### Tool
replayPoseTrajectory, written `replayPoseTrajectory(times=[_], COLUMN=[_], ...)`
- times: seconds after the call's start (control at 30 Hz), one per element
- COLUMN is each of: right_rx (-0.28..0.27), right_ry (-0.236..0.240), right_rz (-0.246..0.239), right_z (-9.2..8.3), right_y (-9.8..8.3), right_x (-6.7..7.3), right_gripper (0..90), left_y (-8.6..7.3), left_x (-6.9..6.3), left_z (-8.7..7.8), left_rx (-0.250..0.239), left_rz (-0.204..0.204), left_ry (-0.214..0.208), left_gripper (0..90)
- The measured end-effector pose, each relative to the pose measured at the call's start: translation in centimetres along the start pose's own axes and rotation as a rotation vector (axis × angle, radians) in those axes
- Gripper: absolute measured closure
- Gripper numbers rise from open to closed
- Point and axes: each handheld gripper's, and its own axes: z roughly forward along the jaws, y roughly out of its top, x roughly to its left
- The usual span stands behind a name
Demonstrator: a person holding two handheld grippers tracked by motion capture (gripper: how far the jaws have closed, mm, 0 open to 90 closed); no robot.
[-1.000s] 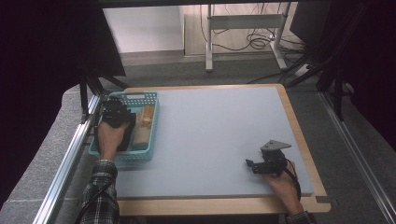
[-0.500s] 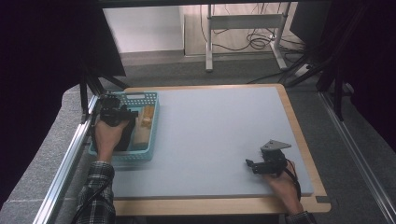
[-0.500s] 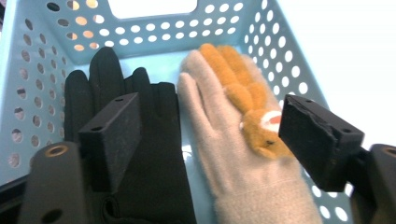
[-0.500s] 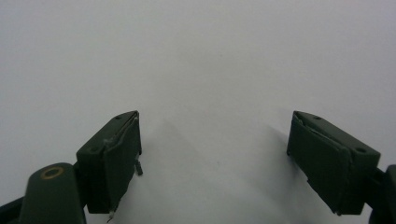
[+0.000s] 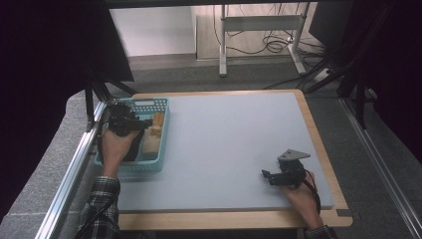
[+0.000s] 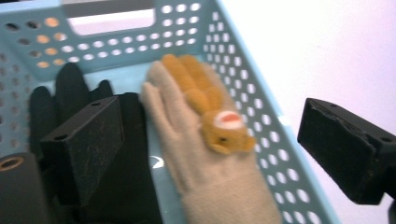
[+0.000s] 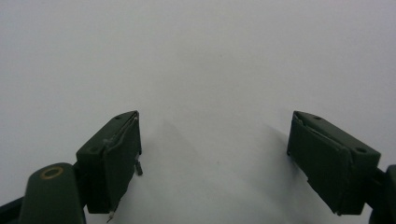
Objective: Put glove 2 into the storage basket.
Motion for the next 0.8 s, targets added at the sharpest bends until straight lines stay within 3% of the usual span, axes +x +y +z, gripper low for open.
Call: replayPoseTrajectory(times=[0.4, 0.8], right_rx=[0.0, 0.0], right_ry=[0.0, 0.0], right_rz=[0.0, 0.0], right_z=[0.0, 0.0], right_y=[0.0, 0.0], right_x=[0.0, 0.0], right_gripper=[17.0, 17.0], left_y=[-0.3, -1.2], left_x=[-3.1, -7.1], left_z=[0.0, 1.2], left_rx=[0.001, 0.0], left_rz=[0.087, 0.163], left_ry=[-0.064, -0.142], left_gripper=[3.6, 2.2])
